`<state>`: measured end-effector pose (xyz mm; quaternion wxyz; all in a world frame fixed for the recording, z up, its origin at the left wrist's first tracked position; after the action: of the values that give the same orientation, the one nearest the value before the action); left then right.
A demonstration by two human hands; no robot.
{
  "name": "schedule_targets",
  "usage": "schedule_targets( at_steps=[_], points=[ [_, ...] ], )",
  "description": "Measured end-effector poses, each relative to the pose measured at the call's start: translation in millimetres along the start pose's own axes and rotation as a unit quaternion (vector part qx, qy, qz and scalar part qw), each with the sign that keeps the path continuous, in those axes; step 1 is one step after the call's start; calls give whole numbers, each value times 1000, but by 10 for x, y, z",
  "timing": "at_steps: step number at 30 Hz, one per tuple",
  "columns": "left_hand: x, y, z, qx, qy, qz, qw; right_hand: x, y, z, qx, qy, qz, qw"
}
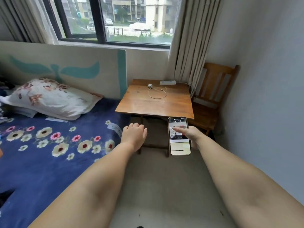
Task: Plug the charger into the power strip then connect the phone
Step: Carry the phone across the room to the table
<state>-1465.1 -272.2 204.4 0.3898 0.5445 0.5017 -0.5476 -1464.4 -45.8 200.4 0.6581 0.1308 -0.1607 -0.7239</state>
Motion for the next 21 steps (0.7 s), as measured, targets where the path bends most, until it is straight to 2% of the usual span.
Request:
schedule_targets(
  at_steps=[8, 14, 21],
  points=[
    [145, -1839, 432, 26, 13, 7, 1000, 138, -1598, 755, 25, -5, -30, 999],
    [480, -3019, 489, 45, 20, 20, 999, 9, -2730, 1127, 35, -4, -34, 999],
    [888, -4459, 427, 21, 8, 37, 999, -191, -4197, 1546, 52, 23, -36, 998]
  ],
)
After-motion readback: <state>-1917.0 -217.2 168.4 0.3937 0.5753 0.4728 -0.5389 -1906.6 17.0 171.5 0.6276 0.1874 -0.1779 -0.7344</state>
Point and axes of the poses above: each hand's wrist, its own y-axis away from the middle knuckle, its own x-axis out of the palm, z = x × y, the point moved 2 cm from there along -y, towards the middle knuckle, and after that the axes turned 6 degrees about -y, right-handed, at the moved point
